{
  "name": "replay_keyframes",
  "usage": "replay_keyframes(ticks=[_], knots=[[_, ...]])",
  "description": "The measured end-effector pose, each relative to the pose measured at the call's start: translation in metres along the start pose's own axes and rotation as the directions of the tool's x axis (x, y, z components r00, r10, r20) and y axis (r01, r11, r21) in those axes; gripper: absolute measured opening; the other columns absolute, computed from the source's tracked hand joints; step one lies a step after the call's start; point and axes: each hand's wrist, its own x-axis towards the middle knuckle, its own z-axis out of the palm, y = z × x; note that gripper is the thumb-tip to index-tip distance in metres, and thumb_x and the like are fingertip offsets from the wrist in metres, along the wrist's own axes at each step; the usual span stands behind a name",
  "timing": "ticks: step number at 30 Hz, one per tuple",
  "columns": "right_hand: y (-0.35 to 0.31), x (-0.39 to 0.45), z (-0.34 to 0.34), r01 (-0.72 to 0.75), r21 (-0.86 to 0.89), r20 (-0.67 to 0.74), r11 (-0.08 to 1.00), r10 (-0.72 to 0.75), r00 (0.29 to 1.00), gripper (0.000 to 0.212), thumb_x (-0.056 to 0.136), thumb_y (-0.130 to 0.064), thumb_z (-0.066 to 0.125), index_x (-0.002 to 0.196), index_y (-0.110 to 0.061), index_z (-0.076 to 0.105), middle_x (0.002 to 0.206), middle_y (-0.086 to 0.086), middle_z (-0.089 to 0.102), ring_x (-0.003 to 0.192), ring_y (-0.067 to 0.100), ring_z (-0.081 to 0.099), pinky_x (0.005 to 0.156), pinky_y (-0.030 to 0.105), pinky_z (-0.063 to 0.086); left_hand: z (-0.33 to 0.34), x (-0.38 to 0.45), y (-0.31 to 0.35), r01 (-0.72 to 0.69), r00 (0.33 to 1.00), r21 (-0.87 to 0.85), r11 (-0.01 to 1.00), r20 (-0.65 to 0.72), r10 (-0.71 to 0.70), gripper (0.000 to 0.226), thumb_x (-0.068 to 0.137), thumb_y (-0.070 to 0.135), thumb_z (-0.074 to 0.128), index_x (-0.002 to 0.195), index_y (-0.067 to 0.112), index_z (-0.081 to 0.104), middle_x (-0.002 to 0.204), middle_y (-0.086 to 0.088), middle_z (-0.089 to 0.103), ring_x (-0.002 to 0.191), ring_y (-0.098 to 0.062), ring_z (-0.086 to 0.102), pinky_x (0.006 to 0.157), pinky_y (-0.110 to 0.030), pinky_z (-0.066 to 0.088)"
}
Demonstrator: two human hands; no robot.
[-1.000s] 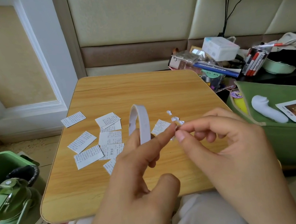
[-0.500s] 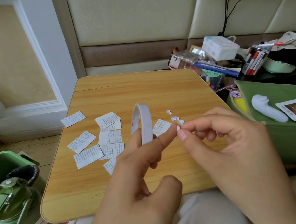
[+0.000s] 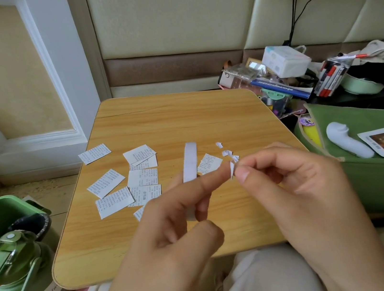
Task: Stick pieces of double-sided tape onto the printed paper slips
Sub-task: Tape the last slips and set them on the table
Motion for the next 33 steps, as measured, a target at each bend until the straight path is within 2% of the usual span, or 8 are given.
replay_keyframes(ticks=[3,5,10,14,16,18,20,33], knots=[[0.001,0.0,-0.001,-0.005,0.02,0.005,1.0,0.005,1.0,0.015,0.073,-0.039,0.06,0.077,-0.029,0.071,0.078,0.0,0.064,0.075,0.021,0.055,0.07,0.03,0.044,-0.001,0.003,-0.005,0.019,1.0,-0.12,0.993,-0.004,-0.02,0.055,0.044,0.026,0.058,0.095,0.031,0.076,0.067,0.01,0.043,0.066,-0.007,0.041,0.061,-0.009,0.037],[0.001,-0.001,-0.002,0.028,-0.017,-0.002,0.999,-0.028,1.0,0.013,0.073,-0.038,0.061,0.078,-0.031,0.071,0.077,-0.001,0.062,0.073,0.018,0.053,0.069,0.026,0.043,-0.001,0.008,-0.01,-0.008,1.0,-0.14,0.99,-0.005,0.008,0.057,0.042,0.025,0.055,0.094,0.028,0.077,0.062,0.012,0.042,0.062,-0.008,0.039,0.059,-0.01,0.038],[-0.003,-0.003,-0.003,0.196,-0.291,-0.059,0.936,-0.222,0.973,0.006,0.075,-0.036,0.063,0.075,-0.035,0.069,0.072,-0.009,0.055,0.075,0.006,0.053,0.07,0.008,0.038,-0.004,0.014,-0.015,0.028,0.999,-0.222,0.975,0.032,-0.021,0.063,0.035,0.023,0.052,0.093,0.024,0.078,0.058,0.013,0.041,0.058,-0.007,0.038,0.055,-0.01,0.035],[-0.004,-0.005,-0.001,0.26,-0.414,-0.068,0.872,-0.315,0.947,0.009,0.077,-0.033,0.065,0.079,-0.027,0.071,0.072,-0.008,0.053,0.075,0.007,0.052,0.072,0.01,0.038,-0.004,0.011,-0.011,0.048,0.998,-0.227,0.973,0.04,-0.039,0.065,0.035,0.024,0.053,0.094,0.024,0.077,0.06,0.01,0.041,0.061,-0.008,0.038,0.057,-0.01,0.036],[-0.004,-0.005,0.0,0.271,-0.446,-0.079,0.853,-0.339,0.937,0.01,0.077,-0.032,0.065,0.078,-0.025,0.072,0.072,-0.007,0.052,0.074,0.008,0.052,0.072,0.013,0.038,-0.004,0.008,-0.011,0.072,0.997,-0.2,0.977,0.009,-0.072,0.068,0.035,0.027,0.054,0.098,0.016,0.075,0.059,0.011,0.045,0.061,-0.008,0.041,0.059,-0.017,0.041],[-0.004,-0.004,0.002,0.273,-0.458,-0.086,0.846,-0.348,0.934,0.011,0.077,-0.031,0.065,0.077,-0.023,0.072,0.071,-0.006,0.053,0.074,0.009,0.052,0.073,0.015,0.039,-0.005,0.005,-0.012,0.095,0.995,-0.147,0.985,-0.017,-0.098,0.074,0.035,0.031,0.055,0.101,0.001,0.065,0.056,0.011,0.05,0.058,-0.006,0.044,0.056,-0.027,0.04],[-0.003,-0.004,0.002,0.269,-0.457,-0.088,0.848,-0.344,0.935,0.011,0.077,-0.03,0.065,0.076,-0.022,0.071,0.071,-0.006,0.053,0.074,0.008,0.052,0.073,0.014,0.039,-0.006,0.004,-0.013,0.103,0.994,-0.111,0.988,-0.027,-0.107,0.074,0.037,0.033,0.056,0.101,-0.004,0.06,0.056,0.01,0.052,0.058,-0.006,0.046,0.056,-0.031,0.038],[-0.003,-0.004,-0.001,0.237,-0.392,-0.069,0.889,-0.286,0.956,0.009,0.077,-0.028,0.061,0.074,-0.026,0.069,0.072,-0.009,0.053,0.075,0.006,0.051,0.07,0.008,0.037,-0.005,0.002,-0.01,0.121,0.989,-0.114,0.986,-0.072,-0.129,0.073,0.042,0.033,0.06,0.103,-0.007,0.063,0.059,0.011,0.055,0.06,-0.005,0.051,0.059,-0.03,0.04]])
